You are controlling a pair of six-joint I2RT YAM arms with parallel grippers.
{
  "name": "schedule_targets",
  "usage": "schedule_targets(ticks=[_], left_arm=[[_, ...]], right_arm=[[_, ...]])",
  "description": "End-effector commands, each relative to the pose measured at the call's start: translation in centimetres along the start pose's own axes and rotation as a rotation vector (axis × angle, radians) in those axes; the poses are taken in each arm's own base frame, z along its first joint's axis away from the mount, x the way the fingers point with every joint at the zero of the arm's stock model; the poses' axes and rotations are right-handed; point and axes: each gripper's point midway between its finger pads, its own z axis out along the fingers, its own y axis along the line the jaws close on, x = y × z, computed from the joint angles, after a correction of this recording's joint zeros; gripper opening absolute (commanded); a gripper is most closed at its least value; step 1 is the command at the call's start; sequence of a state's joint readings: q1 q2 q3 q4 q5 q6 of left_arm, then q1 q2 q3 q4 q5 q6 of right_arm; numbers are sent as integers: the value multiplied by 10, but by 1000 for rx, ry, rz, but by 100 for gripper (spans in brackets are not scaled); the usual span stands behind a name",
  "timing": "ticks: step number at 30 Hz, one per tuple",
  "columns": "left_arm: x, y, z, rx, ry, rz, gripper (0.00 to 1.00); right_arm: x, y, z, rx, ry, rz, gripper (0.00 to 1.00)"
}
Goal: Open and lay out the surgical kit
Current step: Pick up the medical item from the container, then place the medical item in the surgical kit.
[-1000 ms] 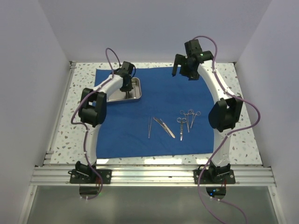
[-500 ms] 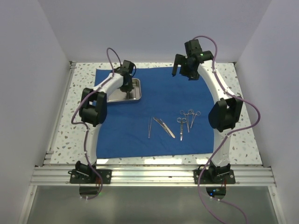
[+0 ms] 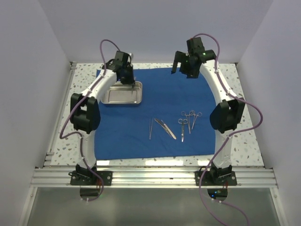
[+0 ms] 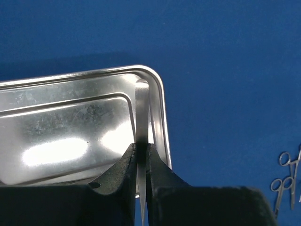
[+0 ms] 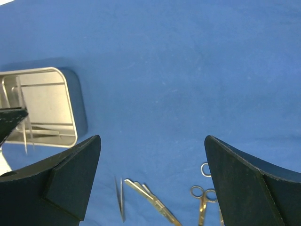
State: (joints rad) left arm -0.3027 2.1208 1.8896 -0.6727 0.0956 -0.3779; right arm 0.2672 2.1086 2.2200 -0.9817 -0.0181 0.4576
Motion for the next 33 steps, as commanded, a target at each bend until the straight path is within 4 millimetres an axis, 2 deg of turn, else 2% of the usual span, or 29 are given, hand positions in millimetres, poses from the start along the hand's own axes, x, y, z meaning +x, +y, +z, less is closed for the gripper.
schedule_targets(ticks=[1,3,4,6,11,14,15,16,17,18,19,20,22,23,25,26,27,28,30,31,32,33], left_arm=[[-30,-22,-47,141,-89,33,0],[-35,-31,-59,201,-89,33,0],[-27,-31,-62,205,-42,1,0],[-27,-29,-70,228,-2,-54,0],[16,-37,-99,261,188,-156,0],[48,-51,-118,357,316,-220,0],[51,-67,-135,452,339,-250,0],[56,-72,-142,486,371,-275,0],[57,-77,-150,507,396,-297,0],[69,-76,-155,489,486,-340,0],[72,-74,-159,459,518,-343,0],[64,-77,-166,438,517,-319,0],[72,-89,-179,524,578,-366,0],[82,-87,-179,532,622,-401,0],[92,-90,-192,568,652,-418,0],[110,-87,-193,565,711,-456,0],[114,-93,-208,625,716,-448,0],[128,-90,-209,617,760,-479,0],[136,-93,-221,657,795,-517,0],[146,-91,-219,643,830,-546,0],[150,-93,-219,645,854,-563,0],[148,-98,-222,690,882,-596,0]], right_arm=[[-9,18,-7,-82,-12,23,95],[-9,19,-6,-89,-10,30,95],[-12,21,-8,-96,-18,31,95],[-14,22,-10,-100,-25,32,95],[-10,18,-17,-84,-28,36,95],[-4,15,-20,-75,-17,41,95],[-4,15,-26,-78,-22,41,95],[-1,13,-26,-74,-14,42,95],[-1,13,-29,-74,-14,43,95],[-2,12,-36,-74,-23,39,96],[2,11,-37,-70,-16,38,96],[2,10,-40,-69,-20,39,96],[4,6,-49,-68,-21,43,96],[5,6,-51,-68,-23,45,96],[5,3,-60,-70,-32,50,96],[6,2,-62,-66,-35,49,97],[4,-1,-66,-64,-44,48,98],[6,0,-69,-77,-43,46,98],[0,8,-73,-132,-64,33,99],[3,19,-71,-199,-50,22,99],[9,44,-77,-356,-5,6,99],[4,66,-81,-479,-16,-2,99]])
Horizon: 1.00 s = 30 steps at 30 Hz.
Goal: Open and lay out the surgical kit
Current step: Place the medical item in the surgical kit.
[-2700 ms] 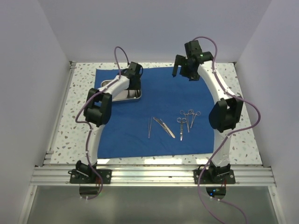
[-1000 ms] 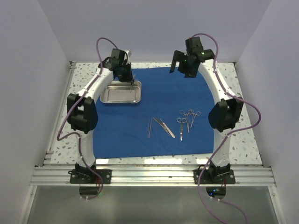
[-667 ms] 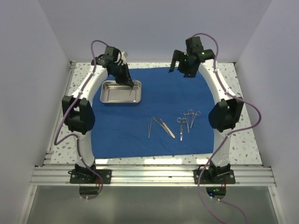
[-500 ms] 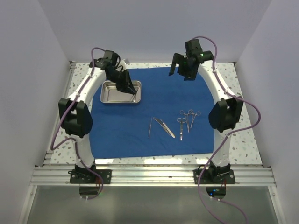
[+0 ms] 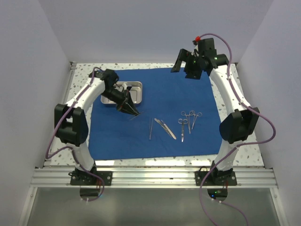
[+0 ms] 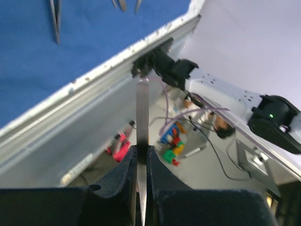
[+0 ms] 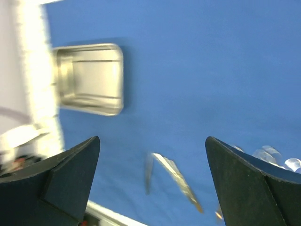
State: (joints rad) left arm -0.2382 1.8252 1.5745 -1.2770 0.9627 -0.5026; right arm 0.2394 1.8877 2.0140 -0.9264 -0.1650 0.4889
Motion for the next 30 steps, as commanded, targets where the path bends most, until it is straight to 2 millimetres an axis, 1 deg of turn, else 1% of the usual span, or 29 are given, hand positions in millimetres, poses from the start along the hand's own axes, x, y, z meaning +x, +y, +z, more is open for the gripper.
schedule_targets(ticks=[1,2,3,4,5,7,8,9,11,12,13,14,16,17,18,19,21,22,24,25,26,27,28,29,30], left_arm=[[26,-33,-9,172,109,-64,0],[18,-36,-3,192,141,-78,0],[11,-57,-12,244,140,-42,0],[4,-65,-14,267,143,-31,0],[-11,-68,-9,289,168,-62,0],[-24,-78,-10,308,168,-52,0],[-32,-73,-4,315,190,-84,0],[-36,-72,-1,323,202,-104,0],[-46,-66,6,327,225,-150,0],[-50,-69,7,339,235,-160,0],[-54,-77,4,353,229,-132,0],[-61,-77,8,358,242,-147,0],[-64,-93,1,400,256,-132,0],[-66,-97,1,411,267,-138,0],[-61,-108,-7,458,304,-148,0],[-57,-119,-12,480,315,-122,0],[-46,-134,-22,513,345,-111,0],[-36,-141,-25,524,362,-95,0],[-25,-148,-28,534,380,-79,0],[-20,-147,-28,535,396,-99,0],[-8,-153,-33,544,404,-81,0],[-1,-155,-34,542,411,-76,0],[7,-155,-31,537,432,-86,0],[21,-161,-36,544,445,-72,0],[28,-161,-34,536,459,-79,0]], right_arm=[[3,70,-11,-417,37,-43,99],[13,92,-22,-573,103,-36,99],[12,104,-25,-656,92,-64,99],[14,112,-32,-708,96,-82,99],[18,119,-43,-758,98,-126,99],[24,121,-50,-782,104,-167,99],[26,119,-52,-783,95,-210,99],[34,117,-57,-779,123,-216,99],[44,114,-61,-791,149,-244,99],[55,114,-68,-806,190,-243,99],[61,114,-72,-820,207,-250,99],[68,115,-75,-832,225,-259,99],[81,114,-85,-869,272,-256,99],[84,112,-84,-870,272,-274,99],[91,108,-86,-865,306,-261,99],[98,112,-93,-926,345,-252,99],[103,117,-98,-1000,371,-233,99],[107,121,-103,-1054,398,-227,99],[110,122,-102,-1073,406,-235,99],[110,122,-102,-1078,406,-237,99],[109,121,-97,-1071,395,-248,99],[106,123,-97,-1075,382,-264,99],[104,124,-94,-1076,374,-270,99],[104,122,-85,-1069,390,-261,99],[95,126,-85,-1060,357,-290,99]])
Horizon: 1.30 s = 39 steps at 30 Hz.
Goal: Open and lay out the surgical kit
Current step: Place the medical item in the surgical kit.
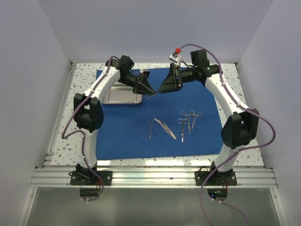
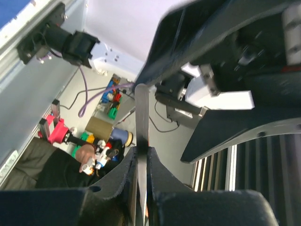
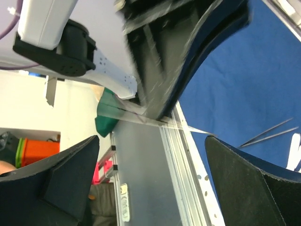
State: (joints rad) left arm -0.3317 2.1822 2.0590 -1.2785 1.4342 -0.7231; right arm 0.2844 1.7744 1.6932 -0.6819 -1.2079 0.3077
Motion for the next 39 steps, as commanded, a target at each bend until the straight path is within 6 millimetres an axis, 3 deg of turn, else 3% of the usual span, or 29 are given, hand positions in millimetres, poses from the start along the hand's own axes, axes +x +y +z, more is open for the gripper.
schedule_targets(ticks=[1,9,14,18,25,30,34,39], left_arm=[[73,-47,-5,150,166,-17,0],[89,-54,-9,158,172,-11,0],[89,-52,-9,160,172,-8,0],[84,-52,-8,156,168,-3,0],[75,-52,-7,153,162,4,0],[72,-47,-6,147,159,-9,0],[72,-49,-6,148,158,-2,0],[68,-53,-7,150,157,15,0]], right_arm=[[-24,10,3,-36,-11,-120,99],[-23,-21,13,83,18,-140,99],[-19,-24,15,63,24,-114,99],[-21,-13,13,40,9,-118,99],[-30,37,6,-129,-10,-114,99],[-40,82,-7,-228,-17,-216,99],[-35,94,-11,-252,-9,-201,97],[-13,92,-12,-268,13,-160,97]])
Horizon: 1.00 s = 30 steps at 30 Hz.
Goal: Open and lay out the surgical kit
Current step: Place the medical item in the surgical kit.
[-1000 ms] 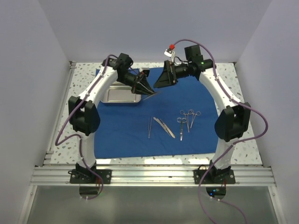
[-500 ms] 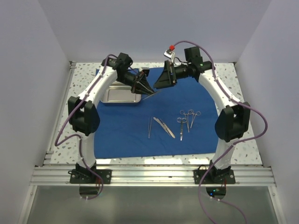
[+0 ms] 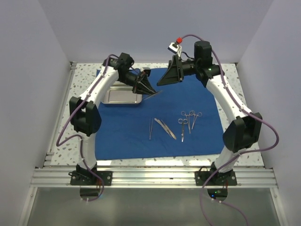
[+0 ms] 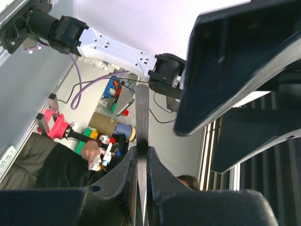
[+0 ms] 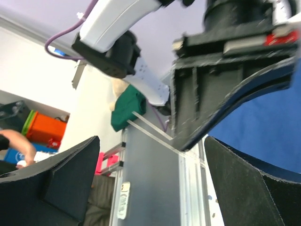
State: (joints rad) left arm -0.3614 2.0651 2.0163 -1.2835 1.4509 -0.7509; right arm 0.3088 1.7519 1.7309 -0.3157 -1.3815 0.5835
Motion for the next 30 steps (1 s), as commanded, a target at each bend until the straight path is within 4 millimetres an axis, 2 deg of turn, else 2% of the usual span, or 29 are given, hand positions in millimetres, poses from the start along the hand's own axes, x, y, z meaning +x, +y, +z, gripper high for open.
schedule_targets(ticks=[1,6,10,13,17,19,20,21,24,25,26,28,29,30], left_arm=[[22,-36,-12,151,126,-26,0],[22,-43,-13,160,136,-15,0],[27,-48,-14,166,142,-3,0],[32,-50,-15,170,146,5,0],[37,-52,-18,168,134,16,0],[33,-50,-24,164,106,11,0],[32,-51,-27,167,100,9,0],[30,-53,-30,165,91,12,0],[22,-65,-45,163,49,44,0],[18,-67,-51,166,36,42,0],[16,-72,-55,163,24,121,0],[12,-78,-62,159,6,79,0],[10,-80,-62,155,-1,144,0],[6,-77,-62,153,3,75,0]], right_arm=[[13,26,-4,-49,21,-8,97],[22,16,7,-55,42,21,97],[17,3,19,-49,45,10,97],[10,1,22,-55,45,1,97],[15,10,19,-80,63,-8,96],[25,10,18,-90,75,12,95],[29,18,16,-97,79,1,94],[37,16,15,-104,89,19,93],[53,27,10,-131,111,24,92],[56,29,9,-133,114,25,92],[60,31,8,-140,118,4,93],[65,35,6,-141,122,17,93],[66,36,6,-141,122,19,93],[66,37,5,-141,122,17,93]])
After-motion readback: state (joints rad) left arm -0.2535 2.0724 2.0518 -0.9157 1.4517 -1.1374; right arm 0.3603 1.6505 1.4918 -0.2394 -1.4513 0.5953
